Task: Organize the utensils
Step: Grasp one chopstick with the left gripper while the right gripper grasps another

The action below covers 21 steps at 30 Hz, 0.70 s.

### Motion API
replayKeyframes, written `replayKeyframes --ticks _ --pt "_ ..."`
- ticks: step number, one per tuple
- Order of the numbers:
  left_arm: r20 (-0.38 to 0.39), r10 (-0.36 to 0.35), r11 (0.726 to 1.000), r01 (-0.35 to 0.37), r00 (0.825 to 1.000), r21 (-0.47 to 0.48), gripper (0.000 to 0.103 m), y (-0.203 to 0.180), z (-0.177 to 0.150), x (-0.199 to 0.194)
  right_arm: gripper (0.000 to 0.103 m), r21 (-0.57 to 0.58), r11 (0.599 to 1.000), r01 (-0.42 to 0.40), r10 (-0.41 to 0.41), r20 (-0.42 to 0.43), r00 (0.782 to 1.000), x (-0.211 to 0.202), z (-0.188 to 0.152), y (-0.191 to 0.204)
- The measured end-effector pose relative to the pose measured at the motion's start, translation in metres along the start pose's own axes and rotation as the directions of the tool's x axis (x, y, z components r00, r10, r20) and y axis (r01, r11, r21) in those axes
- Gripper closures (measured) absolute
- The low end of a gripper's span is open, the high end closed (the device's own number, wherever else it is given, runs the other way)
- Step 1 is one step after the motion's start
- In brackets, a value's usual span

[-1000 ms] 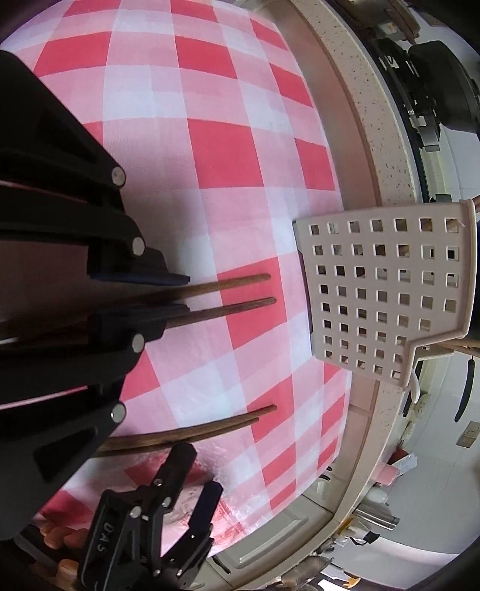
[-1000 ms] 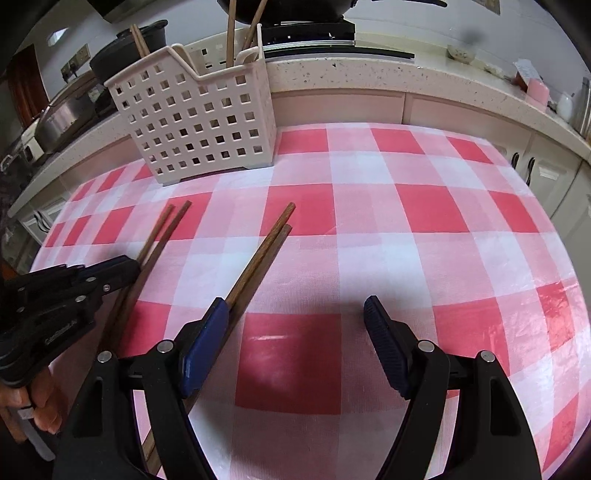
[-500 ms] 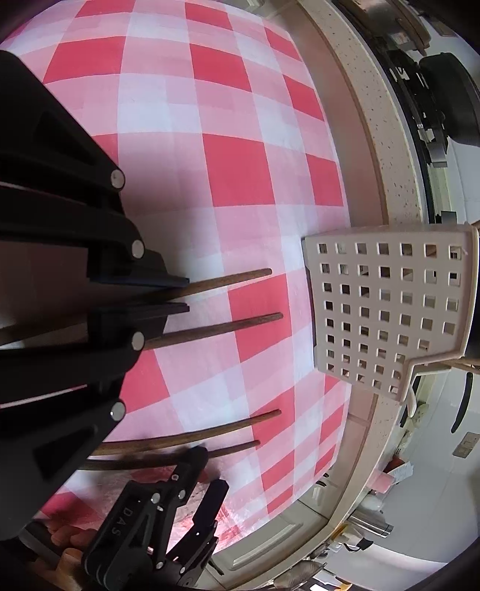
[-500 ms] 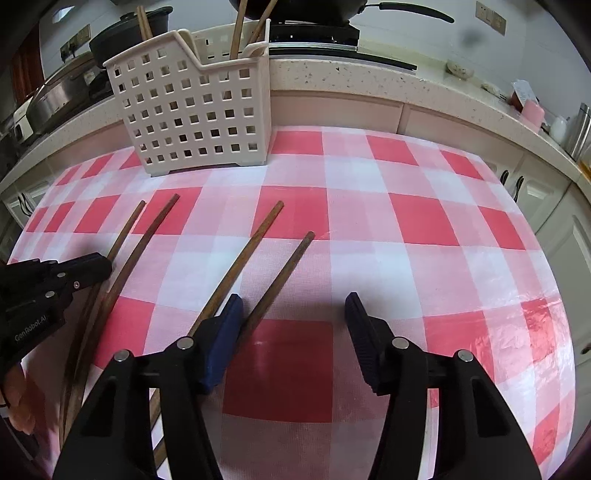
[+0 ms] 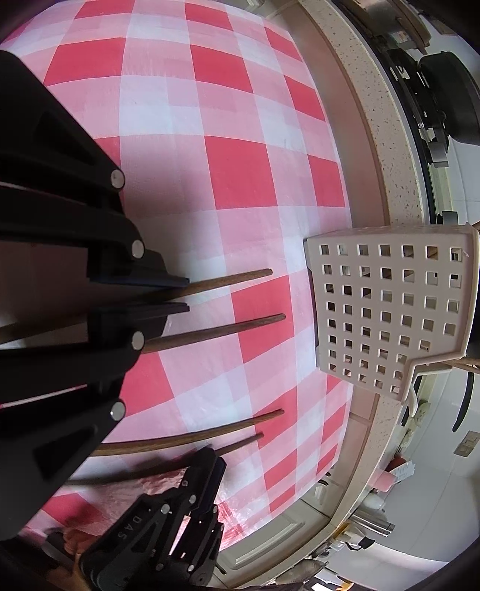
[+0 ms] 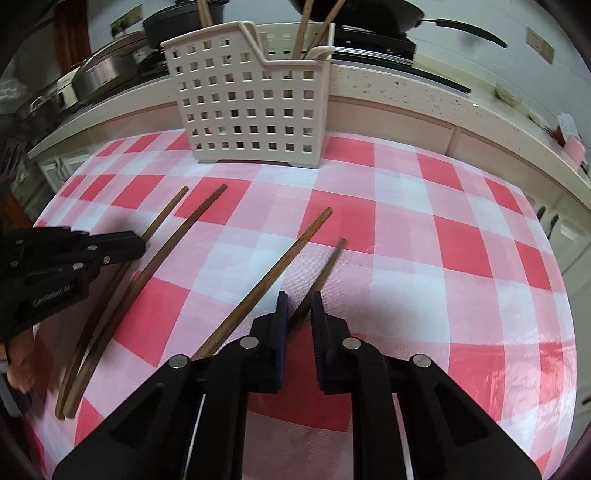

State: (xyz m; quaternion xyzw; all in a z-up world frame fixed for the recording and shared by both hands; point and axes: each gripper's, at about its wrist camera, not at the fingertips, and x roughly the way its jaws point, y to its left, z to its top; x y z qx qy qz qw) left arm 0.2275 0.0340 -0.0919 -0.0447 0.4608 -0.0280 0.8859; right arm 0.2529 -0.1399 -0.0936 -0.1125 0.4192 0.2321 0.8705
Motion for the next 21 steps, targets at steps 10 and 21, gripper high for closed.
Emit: replayKeyframes --ticks 10,21 --pt "-0.007 0.023 1.000 -0.023 1.000 0.000 0.095 0.0039 -0.0015 -0.0024 0.096 -0.018 1.000 -0.012 0.012 -0.029 1.000 0.0008 0.0018 -0.0003" --pt "-0.032 0.039 0.999 -0.038 0.999 0.015 0.095 0.0025 0.0056 0.0020 0.095 -0.008 1.000 0.028 -0.028 -0.039 0.999 0.0026 0.0033 -0.0015"
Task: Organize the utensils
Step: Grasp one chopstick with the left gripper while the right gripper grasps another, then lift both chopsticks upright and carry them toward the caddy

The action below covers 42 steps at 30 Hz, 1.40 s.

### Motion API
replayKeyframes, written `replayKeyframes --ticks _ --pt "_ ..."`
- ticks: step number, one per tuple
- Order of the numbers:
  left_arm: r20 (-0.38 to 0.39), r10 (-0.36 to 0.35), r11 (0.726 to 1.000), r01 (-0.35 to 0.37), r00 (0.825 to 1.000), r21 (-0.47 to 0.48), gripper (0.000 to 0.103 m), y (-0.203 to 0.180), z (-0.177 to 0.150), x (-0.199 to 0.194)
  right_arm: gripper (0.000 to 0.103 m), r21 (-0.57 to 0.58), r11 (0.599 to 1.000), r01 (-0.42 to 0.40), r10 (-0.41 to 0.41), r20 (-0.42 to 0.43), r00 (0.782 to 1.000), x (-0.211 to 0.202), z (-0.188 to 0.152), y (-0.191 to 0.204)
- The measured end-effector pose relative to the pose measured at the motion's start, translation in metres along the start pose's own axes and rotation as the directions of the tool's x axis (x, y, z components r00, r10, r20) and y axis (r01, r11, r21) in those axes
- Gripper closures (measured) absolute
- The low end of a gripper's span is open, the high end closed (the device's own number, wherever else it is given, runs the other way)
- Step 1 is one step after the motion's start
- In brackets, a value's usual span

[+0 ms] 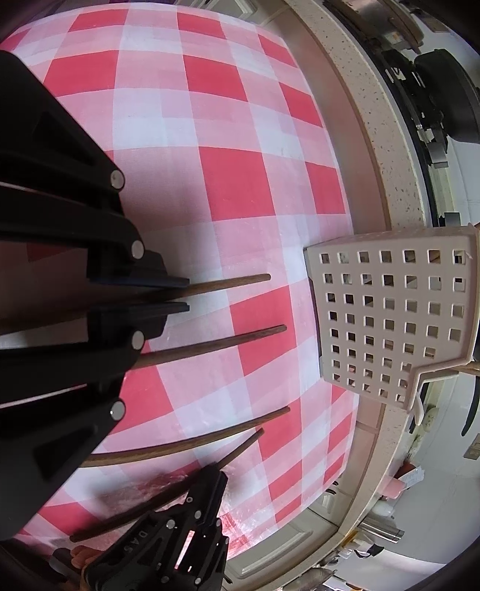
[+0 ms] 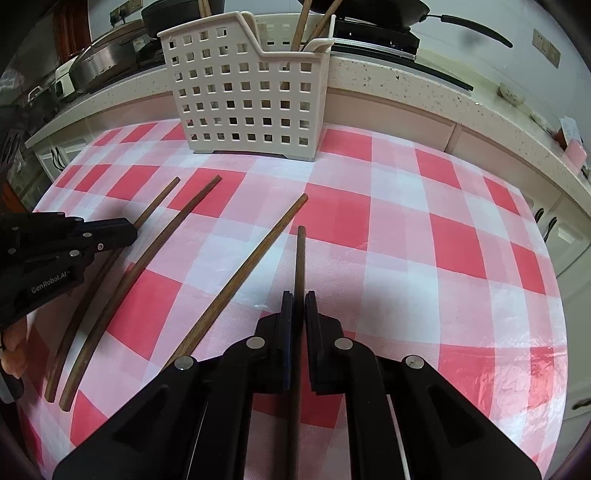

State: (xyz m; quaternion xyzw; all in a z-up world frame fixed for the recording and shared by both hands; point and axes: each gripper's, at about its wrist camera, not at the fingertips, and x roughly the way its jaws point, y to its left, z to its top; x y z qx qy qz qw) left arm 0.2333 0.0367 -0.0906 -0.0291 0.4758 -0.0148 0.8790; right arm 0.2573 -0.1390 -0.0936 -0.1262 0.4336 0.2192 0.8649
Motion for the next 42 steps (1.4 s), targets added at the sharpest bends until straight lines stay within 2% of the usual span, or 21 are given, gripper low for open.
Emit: replayKeyframes --ticks 3,8,15,28,37,42 --pt "0.000 -0.008 1.000 0.008 1.000 0.001 0.096 0.000 -0.001 -0.003 0.096 0.000 1.000 -0.022 0.022 0.008 1.000 0.000 0.000 -0.003" --pt "0.047 -0.013 1.000 0.014 0.999 -0.013 0.097 0.004 0.001 -0.024 0.096 0.014 0.999 -0.035 0.035 0.033 0.999 -0.011 0.004 -0.008" --pt "0.131 -0.030 0.999 0.035 0.991 -0.038 0.097 0.010 0.005 -0.065 0.096 0.016 0.999 -0.042 0.040 0.121 0.992 -0.056 0.018 -0.012" --pt "0.287 -0.034 0.998 0.048 0.957 -0.041 0.097 0.012 0.011 -0.150 0.096 0.011 0.997 -0.079 0.073 0.270 0.960 -0.141 0.031 -0.016" --pt "0.310 -0.054 0.998 0.064 0.949 -0.023 0.097 0.006 0.012 -0.165 0.096 0.010 0.997 -0.080 0.074 0.296 0.952 -0.157 0.029 -0.020" --pt "0.316 -0.080 0.996 0.091 0.945 -0.020 0.097 0.009 0.024 -0.170 0.097 0.006 0.996 -0.091 0.085 0.310 0.947 -0.162 0.043 -0.021"
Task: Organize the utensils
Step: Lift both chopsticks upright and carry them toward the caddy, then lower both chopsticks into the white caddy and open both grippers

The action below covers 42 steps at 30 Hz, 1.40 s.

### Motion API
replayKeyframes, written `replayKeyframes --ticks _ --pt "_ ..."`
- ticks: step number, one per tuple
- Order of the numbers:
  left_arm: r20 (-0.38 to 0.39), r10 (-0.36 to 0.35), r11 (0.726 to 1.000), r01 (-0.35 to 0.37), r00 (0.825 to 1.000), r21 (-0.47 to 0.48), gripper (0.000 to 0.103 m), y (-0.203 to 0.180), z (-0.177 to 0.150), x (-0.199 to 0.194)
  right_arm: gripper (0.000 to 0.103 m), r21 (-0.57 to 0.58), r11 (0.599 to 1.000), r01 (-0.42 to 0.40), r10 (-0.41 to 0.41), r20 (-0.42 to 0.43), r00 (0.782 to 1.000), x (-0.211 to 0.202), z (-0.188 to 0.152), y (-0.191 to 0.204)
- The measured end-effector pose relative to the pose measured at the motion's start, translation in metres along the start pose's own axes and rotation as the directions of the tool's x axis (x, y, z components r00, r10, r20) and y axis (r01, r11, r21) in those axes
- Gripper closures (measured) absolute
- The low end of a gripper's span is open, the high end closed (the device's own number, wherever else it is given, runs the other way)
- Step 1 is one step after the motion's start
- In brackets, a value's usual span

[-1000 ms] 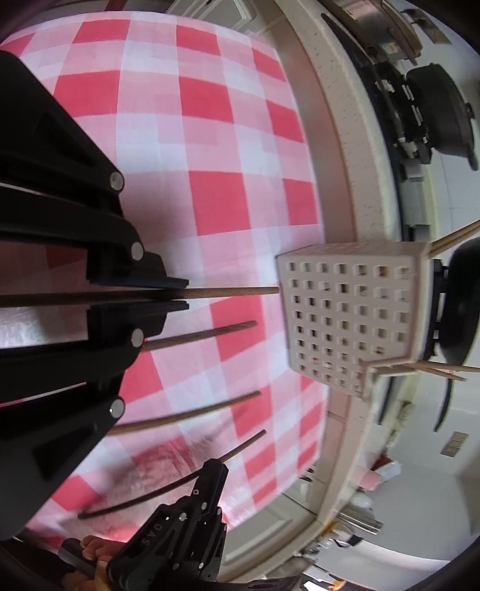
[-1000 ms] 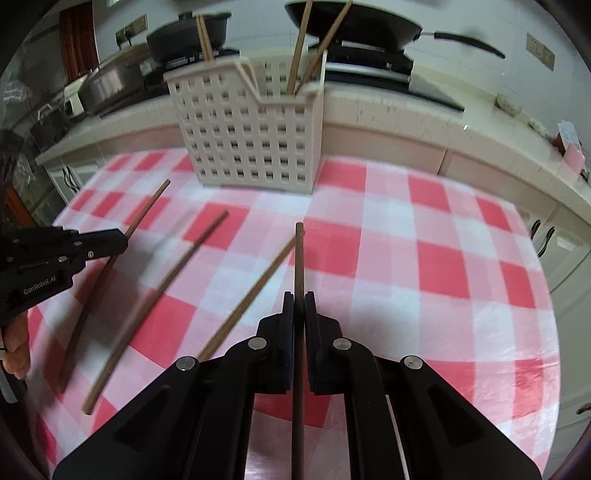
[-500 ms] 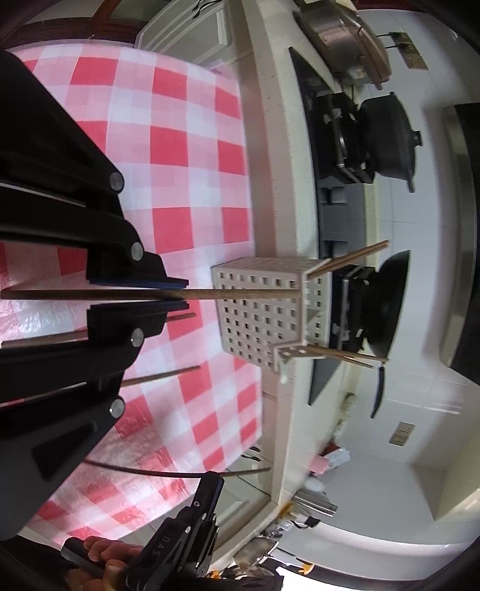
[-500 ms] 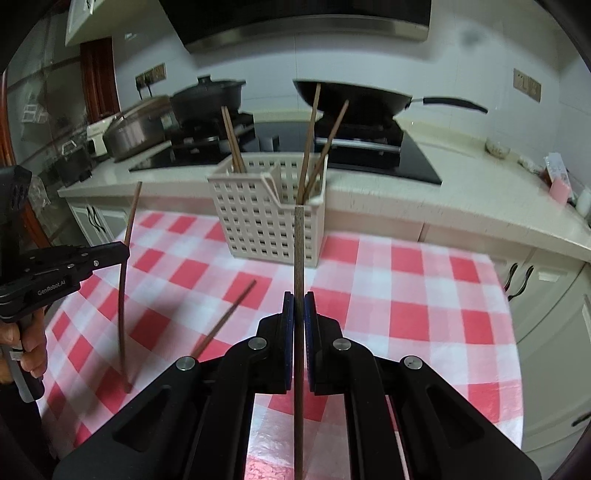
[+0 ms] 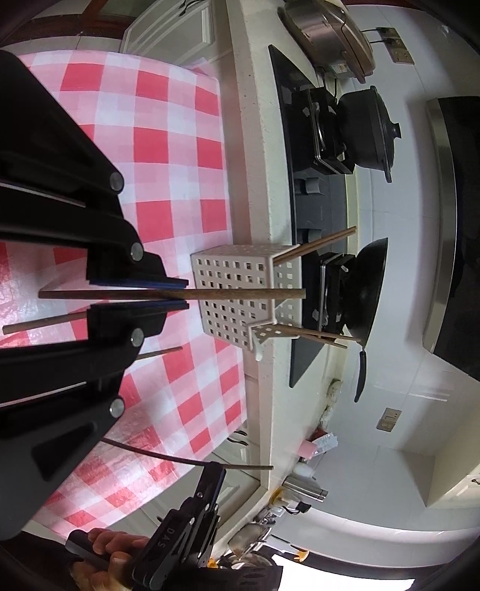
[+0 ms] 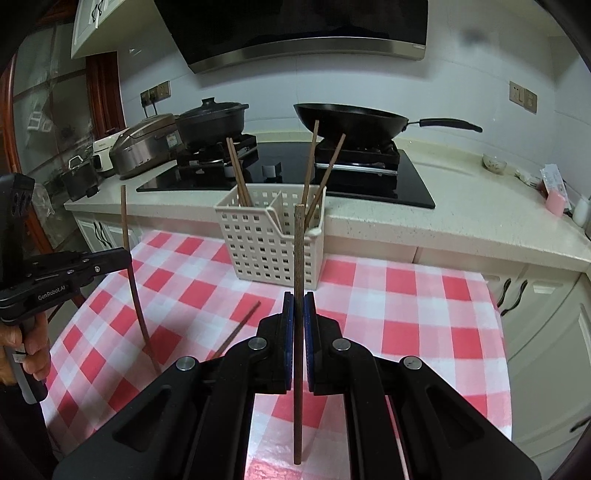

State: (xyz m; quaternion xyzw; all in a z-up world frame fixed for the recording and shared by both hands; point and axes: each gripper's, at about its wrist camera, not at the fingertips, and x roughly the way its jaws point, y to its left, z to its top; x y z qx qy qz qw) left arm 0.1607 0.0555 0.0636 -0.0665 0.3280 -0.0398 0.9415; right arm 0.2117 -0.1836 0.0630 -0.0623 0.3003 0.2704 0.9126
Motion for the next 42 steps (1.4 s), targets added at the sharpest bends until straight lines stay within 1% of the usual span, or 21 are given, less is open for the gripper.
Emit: replayKeyframes --ticks 3,5,9,11,16,19,21,23,26,29,34,37,42 --pt "0.001 -0.021 1.000 0.021 1.000 -0.011 0.097 0.003 0.013 0.001 0.097 0.001 1.000 -0.014 0.014 0.000 1.000 0.004 0.013 0.000" --pt "0.009 -0.023 1.000 0.023 1.000 -0.011 0.097 0.005 0.023 0.000 0.097 -0.001 1.000 -0.024 0.024 0.005 1.000 0.006 0.024 0.001" --pt "0.030 -0.041 0.999 0.041 0.999 -0.007 0.097 0.006 0.052 -0.004 0.097 -0.008 0.999 -0.036 0.036 0.027 0.999 0.008 0.049 0.004" --pt "0.048 -0.045 0.999 0.046 0.998 -0.001 0.097 0.005 0.072 -0.008 0.097 -0.010 0.999 -0.040 0.041 0.039 0.998 0.010 0.064 0.004" --pt "0.103 -0.037 0.999 0.034 0.994 0.024 0.097 0.002 0.124 -0.015 0.097 -0.016 0.999 -0.043 0.044 0.090 0.995 0.010 0.110 0.006" --pt "0.146 -0.021 0.999 0.014 0.989 0.048 0.097 -0.004 0.162 -0.016 0.097 -0.016 0.999 -0.034 0.036 0.125 0.991 0.011 0.140 0.005" --pt "0.165 -0.011 0.998 0.002 0.986 0.056 0.097 -0.006 0.181 -0.014 0.097 -0.010 0.999 -0.038 0.039 0.140 0.989 0.015 0.161 0.003" --pt "0.185 0.003 0.998 -0.016 0.983 0.068 0.097 -0.007 0.200 -0.007 0.097 -0.006 1.000 -0.030 0.031 0.149 0.988 0.021 0.176 0.000" --pt "0.190 0.019 0.996 -0.035 0.982 0.084 0.097 -0.008 0.221 0.010 0.097 0.001 1.000 -0.028 0.027 0.158 0.987 0.034 0.196 -0.003" --pt "0.183 0.038 0.993 -0.058 0.982 0.106 0.097 -0.009 0.229 0.036 0.097 0.017 0.999 -0.027 0.024 0.162 0.986 0.051 0.211 -0.007" --pt "0.170 0.053 0.989 -0.076 0.984 0.129 0.097 -0.006 0.230 0.073 0.097 0.033 0.999 -0.027 0.021 0.159 0.987 0.076 0.224 -0.013" --pt "0.149 0.054 0.987 -0.075 0.987 0.139 0.097 -0.003 0.221 0.093 0.097 0.035 0.999 -0.031 0.025 0.158 0.987 0.087 0.226 -0.015" --pt "0.091 0.062 0.985 -0.075 0.994 0.154 0.097 0.002 0.200 0.122 0.097 0.044 0.999 -0.017 0.010 0.161 0.987 0.102 0.227 -0.017"
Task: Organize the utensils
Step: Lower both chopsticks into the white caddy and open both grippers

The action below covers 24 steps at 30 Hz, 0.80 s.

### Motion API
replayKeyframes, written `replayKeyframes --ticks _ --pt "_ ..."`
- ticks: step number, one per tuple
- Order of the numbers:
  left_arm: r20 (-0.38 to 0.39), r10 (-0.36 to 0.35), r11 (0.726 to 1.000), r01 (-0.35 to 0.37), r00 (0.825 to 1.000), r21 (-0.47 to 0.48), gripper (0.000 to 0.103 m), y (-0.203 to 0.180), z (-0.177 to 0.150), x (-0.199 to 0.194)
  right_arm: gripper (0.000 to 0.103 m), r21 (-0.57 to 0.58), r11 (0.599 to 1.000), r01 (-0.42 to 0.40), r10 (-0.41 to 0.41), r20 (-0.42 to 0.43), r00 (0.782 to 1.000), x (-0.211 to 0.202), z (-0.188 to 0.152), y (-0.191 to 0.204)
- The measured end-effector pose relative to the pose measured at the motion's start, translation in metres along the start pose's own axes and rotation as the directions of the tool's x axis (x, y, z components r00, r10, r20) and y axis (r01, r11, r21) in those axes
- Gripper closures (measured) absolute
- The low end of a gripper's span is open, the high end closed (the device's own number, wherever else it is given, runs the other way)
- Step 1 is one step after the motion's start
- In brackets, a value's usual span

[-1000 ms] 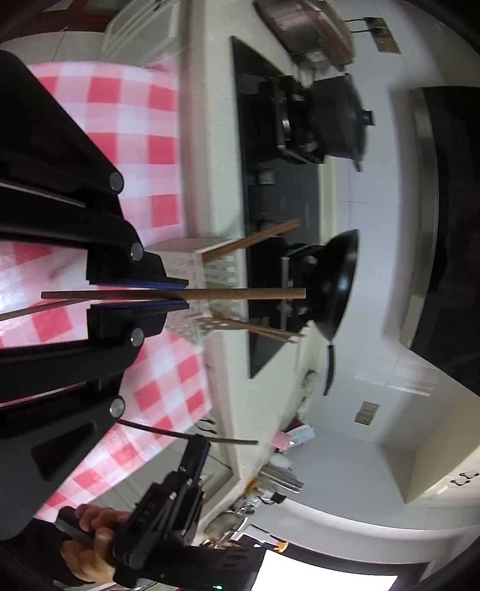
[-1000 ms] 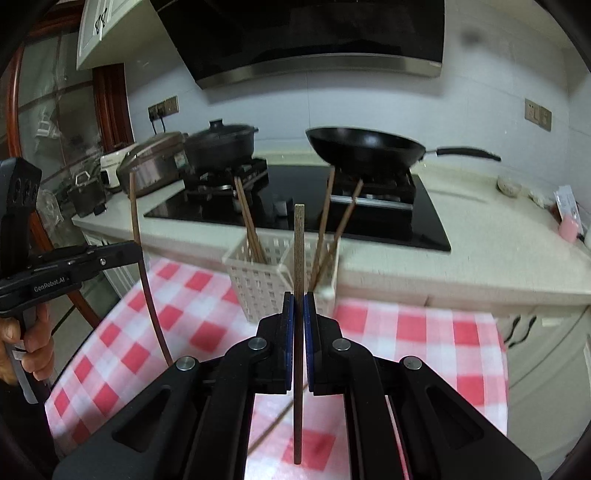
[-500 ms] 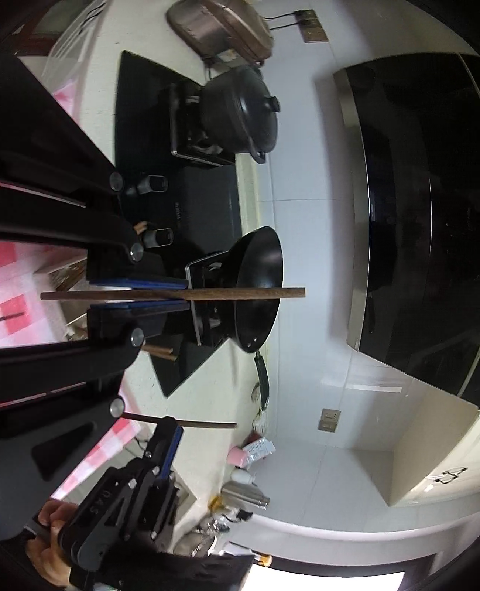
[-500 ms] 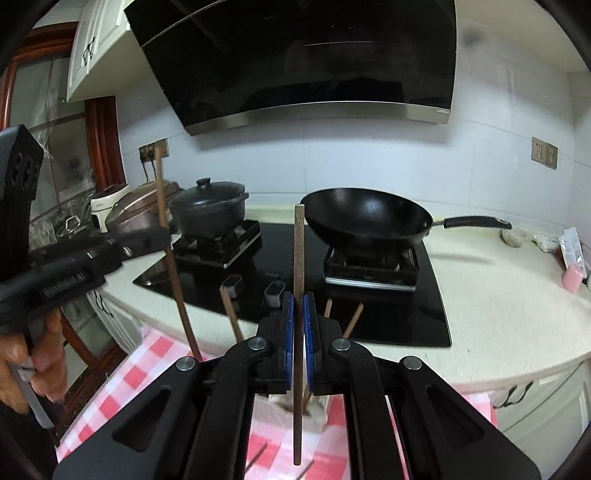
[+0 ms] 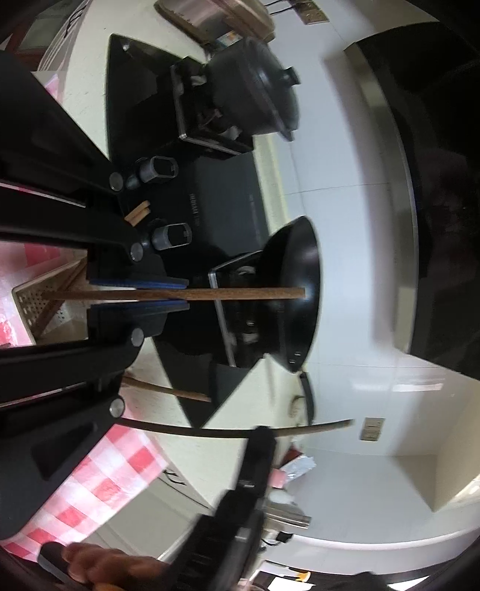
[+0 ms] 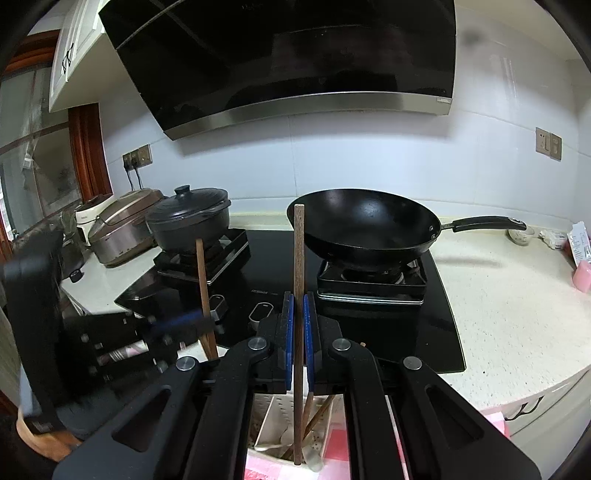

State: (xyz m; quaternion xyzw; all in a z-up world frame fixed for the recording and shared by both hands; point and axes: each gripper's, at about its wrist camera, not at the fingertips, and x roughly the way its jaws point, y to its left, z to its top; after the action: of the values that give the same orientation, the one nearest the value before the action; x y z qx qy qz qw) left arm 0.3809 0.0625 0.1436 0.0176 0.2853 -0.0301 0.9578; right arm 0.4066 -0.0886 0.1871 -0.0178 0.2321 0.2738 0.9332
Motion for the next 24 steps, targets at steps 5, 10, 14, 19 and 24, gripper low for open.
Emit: replayKeyframes --ticks 5,10,14,19,24 --pt "-0.050 0.001 1.000 -0.001 0.999 0.011 0.097 0.000 -0.021 0.016 0.097 0.013 1.000 -0.002 0.002 -0.010 1.000 0.013 -0.008 -0.001" --pt "-0.078 0.001 1.000 -0.001 0.997 0.002 0.097 0.001 -0.035 0.024 0.097 0.019 1.000 0.003 -0.003 -0.010 1.000 0.022 -0.014 0.000" --pt "-0.094 -0.003 1.000 0.004 0.996 0.008 0.097 -0.002 -0.043 0.027 0.097 0.016 1.000 0.005 -0.005 -0.010 1.000 0.027 -0.018 0.001" --pt "-0.116 -0.005 1.000 0.007 0.993 0.017 0.097 -0.004 -0.049 0.033 0.097 0.008 1.000 0.000 0.000 -0.040 0.999 0.038 -0.031 0.007" --pt "-0.155 -0.008 1.000 0.010 0.988 0.012 0.097 -0.003 -0.056 0.041 0.097 0.014 1.000 0.003 -0.002 -0.063 0.998 0.049 -0.043 0.009"
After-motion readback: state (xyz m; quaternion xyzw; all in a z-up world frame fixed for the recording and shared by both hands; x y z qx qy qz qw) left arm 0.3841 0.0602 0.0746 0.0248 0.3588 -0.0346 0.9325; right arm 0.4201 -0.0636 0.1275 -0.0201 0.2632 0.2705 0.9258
